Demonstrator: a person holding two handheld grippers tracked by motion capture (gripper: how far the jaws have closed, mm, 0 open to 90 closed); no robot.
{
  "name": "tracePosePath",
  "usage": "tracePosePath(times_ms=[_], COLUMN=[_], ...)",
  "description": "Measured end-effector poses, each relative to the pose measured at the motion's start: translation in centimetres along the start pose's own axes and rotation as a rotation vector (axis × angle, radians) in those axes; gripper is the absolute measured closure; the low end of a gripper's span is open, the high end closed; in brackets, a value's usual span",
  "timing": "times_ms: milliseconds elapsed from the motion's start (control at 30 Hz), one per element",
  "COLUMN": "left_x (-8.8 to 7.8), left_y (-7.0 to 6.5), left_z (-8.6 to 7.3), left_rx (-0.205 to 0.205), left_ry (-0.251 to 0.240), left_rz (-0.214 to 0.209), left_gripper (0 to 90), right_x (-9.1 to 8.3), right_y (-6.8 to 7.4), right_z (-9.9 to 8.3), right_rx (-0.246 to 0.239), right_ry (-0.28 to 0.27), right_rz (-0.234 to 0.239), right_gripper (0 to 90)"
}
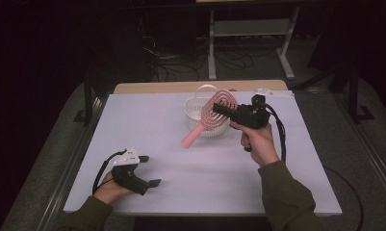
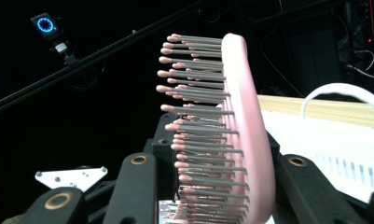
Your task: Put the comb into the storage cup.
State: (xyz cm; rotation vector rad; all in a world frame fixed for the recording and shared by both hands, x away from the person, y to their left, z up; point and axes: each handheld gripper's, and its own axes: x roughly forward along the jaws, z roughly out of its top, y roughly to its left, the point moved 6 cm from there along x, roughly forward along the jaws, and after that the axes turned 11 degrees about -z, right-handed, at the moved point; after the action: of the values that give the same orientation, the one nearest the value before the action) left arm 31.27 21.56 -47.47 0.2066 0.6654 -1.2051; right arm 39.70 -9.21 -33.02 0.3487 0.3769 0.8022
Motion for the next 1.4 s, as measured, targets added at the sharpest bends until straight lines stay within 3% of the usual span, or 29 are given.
tracePosePath(times_ms=[933, 1400], left_x=[0.0, 0.1], left_y=[0.0, 0.0], left_z=[0.0, 0.0], left_rx=[0.003, -0.001], left_ry=[-0.010, -0.007], left_rz=[0.020, 0.013], left_gripper=[0.1, 0.2], right_x=[-0.1, -0.4], right_y=[-1.3, -3.0], right_z=[3.6, 5.0], right_rx=[0.015, 0.047], right_ry=[-0.054, -0.094], right_rz=[-0.031, -0.068], right_gripper=[62.8, 62.8])
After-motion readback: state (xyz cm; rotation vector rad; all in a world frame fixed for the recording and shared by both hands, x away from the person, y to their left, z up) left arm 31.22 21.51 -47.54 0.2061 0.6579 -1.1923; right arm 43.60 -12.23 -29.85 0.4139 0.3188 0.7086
